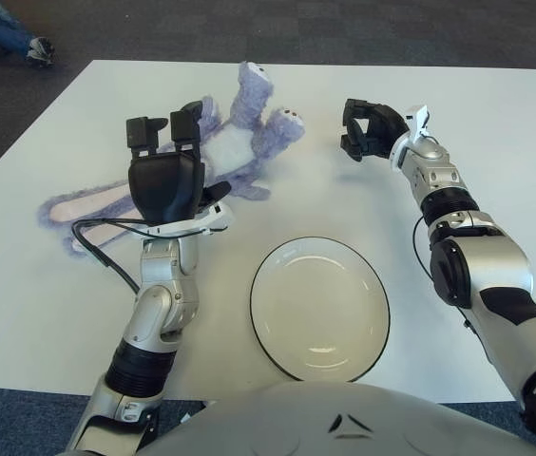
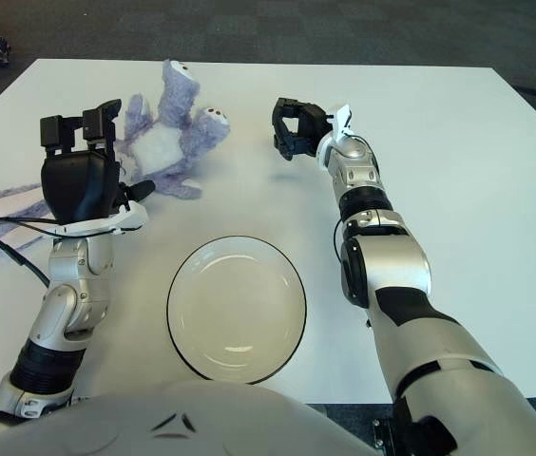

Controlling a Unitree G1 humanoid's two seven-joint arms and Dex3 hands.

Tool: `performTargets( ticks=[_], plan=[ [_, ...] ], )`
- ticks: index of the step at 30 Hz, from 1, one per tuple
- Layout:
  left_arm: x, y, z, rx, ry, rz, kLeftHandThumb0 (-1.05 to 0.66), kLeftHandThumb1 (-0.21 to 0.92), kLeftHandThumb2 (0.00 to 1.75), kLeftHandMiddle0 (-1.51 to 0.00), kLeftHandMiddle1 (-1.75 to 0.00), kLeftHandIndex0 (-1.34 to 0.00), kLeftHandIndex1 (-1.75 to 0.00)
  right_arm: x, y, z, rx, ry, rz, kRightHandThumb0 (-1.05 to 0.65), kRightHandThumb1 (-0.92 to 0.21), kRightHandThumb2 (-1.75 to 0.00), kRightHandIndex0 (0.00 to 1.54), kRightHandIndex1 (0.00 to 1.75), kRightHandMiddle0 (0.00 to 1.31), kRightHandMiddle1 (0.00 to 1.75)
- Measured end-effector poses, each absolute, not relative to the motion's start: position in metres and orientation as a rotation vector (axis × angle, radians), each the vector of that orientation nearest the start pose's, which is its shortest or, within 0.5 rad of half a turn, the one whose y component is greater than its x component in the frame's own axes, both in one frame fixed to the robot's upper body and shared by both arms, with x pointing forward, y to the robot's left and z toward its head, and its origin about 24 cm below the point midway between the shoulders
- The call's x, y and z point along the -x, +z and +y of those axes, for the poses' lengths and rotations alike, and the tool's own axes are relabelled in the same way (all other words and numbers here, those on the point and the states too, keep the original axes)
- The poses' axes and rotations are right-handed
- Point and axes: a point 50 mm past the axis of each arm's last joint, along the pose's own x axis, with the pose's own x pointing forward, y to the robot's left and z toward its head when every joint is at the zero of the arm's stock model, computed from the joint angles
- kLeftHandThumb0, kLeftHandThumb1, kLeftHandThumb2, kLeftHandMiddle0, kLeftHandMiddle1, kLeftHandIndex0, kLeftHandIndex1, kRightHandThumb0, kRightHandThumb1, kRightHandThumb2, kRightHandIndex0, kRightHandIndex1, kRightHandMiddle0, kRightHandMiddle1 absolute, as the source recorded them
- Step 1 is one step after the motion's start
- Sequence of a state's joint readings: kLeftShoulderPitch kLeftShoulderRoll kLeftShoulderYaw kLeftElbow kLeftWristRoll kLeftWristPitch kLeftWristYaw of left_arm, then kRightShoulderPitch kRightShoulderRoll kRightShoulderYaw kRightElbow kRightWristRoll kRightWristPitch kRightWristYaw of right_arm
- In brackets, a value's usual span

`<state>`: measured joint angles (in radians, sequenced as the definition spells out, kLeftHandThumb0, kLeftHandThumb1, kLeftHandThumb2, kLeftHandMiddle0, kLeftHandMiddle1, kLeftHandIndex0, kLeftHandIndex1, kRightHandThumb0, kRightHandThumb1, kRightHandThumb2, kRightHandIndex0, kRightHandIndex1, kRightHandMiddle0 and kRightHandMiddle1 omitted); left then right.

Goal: Put the doll into the plate.

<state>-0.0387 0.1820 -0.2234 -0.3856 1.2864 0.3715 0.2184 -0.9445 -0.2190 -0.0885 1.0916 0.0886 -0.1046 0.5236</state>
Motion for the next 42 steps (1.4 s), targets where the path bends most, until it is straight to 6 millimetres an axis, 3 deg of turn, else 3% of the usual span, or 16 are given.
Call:
performTargets(
  ticks=[9,16,23,26,28,33,42],
  plan=[
    [-0.24,0.135,0.155,-1.423,0.494,-0.224,-0.62,0.36,0.86,0.0,-0.55,0.0,-0.45,-0.398,0.111,-0.147,0.072,0.505,0.071,-0.48,-0.32,-1.32,1.23,1.75,0.61,1.75],
    [-0.244,0.135,0.157,-1.459,0.48,-0.154,-0.72,0.47,0.77,0.0,-0.47,0.0,-0.4,-0.397,0.111,-0.147,0.073,0.513,0.071,-0.48,-0.32,-1.31,1.23,1.75,0.61,1.75],
    [-0.252,0.133,0.16,-1.48,0.464,-0.124,-0.83,0.66,0.59,0.0,-0.38,0.0,-0.31,-0.397,0.111,-0.147,0.076,0.516,0.073,-0.48,-0.32,-1.31,1.23,1.75,0.61,1.75],
    [-0.256,0.131,0.161,-1.486,0.44,-0.093,-0.9,0.83,0.44,0.0,-0.28,0.0,-0.27,-0.397,0.11,-0.148,0.076,0.528,0.08,-0.48,-0.33,-1.3,1.22,1.75,0.61,1.75],
    [-0.258,0.13,0.162,-1.486,0.421,-0.063,-0.92,0.88,0.41,0.0,-0.26,0.0,-0.26,-0.396,0.11,-0.148,0.075,0.54,0.085,-0.48,-0.33,-1.3,1.21,1.75,0.61,1.75],
    [-0.262,0.126,0.165,-1.49,0.377,0.006,-0.96,0.91,0.43,-0.01,-0.24,0.0,-0.24,-0.395,0.108,-0.148,0.071,0.572,0.1,-0.47,-0.34,-1.29,1.19,1.75,0.6,1.75],
    [-0.273,0.123,0.168,-1.502,0.294,0.095,-1.02,0.92,0.53,0.0,-0.54,0.0,-0.33,-0.395,0.111,-0.146,0.079,0.607,0.094,-0.46,-0.38,-1.23,1.14,1.75,0.56,1.75]
  ],
)
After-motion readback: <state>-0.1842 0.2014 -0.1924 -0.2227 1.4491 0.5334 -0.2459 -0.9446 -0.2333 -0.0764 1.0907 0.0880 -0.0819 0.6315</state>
